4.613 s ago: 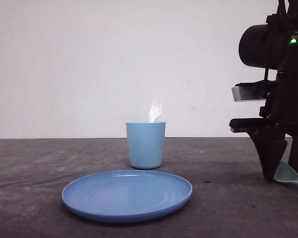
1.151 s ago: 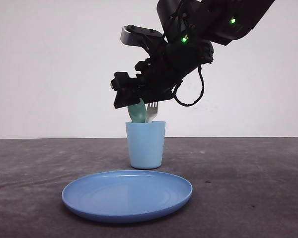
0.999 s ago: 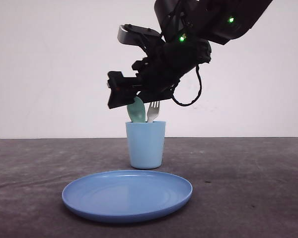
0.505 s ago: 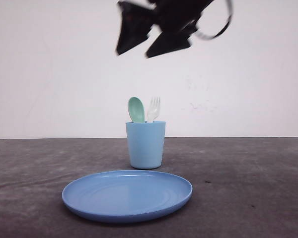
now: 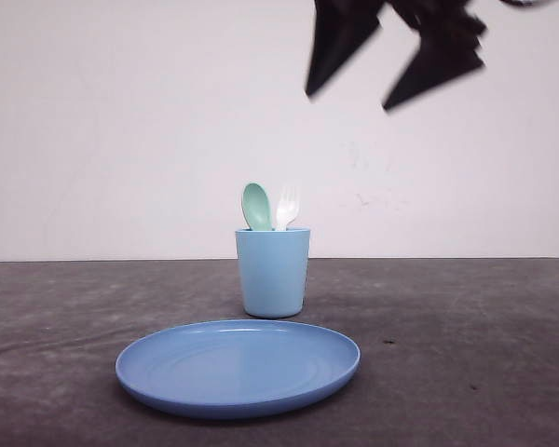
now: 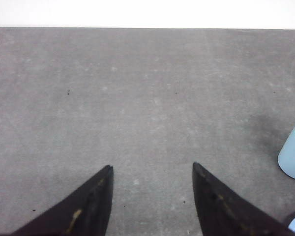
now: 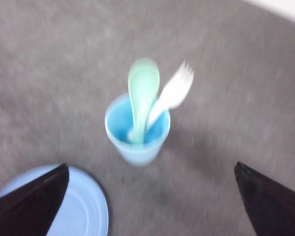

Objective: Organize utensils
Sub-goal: 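Move the right gripper down around the blue cup rim, then grasp the blue cup with the right gripper and lift it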

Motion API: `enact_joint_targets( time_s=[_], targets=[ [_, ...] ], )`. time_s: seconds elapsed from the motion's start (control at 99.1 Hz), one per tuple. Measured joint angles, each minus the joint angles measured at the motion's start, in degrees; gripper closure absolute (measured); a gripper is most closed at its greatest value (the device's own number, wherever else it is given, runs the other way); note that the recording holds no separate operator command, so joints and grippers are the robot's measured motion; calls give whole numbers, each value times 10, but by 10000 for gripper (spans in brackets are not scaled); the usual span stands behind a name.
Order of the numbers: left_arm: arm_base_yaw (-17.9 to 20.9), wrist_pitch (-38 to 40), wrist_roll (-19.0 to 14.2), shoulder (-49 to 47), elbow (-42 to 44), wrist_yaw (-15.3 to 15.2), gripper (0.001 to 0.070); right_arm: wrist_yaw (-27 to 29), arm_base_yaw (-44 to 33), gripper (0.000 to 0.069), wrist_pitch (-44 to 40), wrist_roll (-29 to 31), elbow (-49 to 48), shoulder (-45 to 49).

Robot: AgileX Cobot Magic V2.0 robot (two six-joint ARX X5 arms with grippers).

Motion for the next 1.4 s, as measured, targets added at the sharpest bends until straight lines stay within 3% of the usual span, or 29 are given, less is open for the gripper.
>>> enact_joint_targets(
  time_s=[0.262, 0.717, 1.1, 1.403],
  targets=[
    [0, 0, 0, 0, 0, 0, 405, -13, -17, 11, 130, 23, -120, 19],
    [0, 0, 0, 8, 0, 0, 405, -83, -18, 11, 318, 29, -124, 185],
    [0, 0, 0, 8, 0, 0, 405, -120, -17, 11, 329, 29, -6, 303],
    [0, 0, 0, 8, 0, 0, 405, -120, -11, 11, 289, 28, 67, 350]
  ],
)
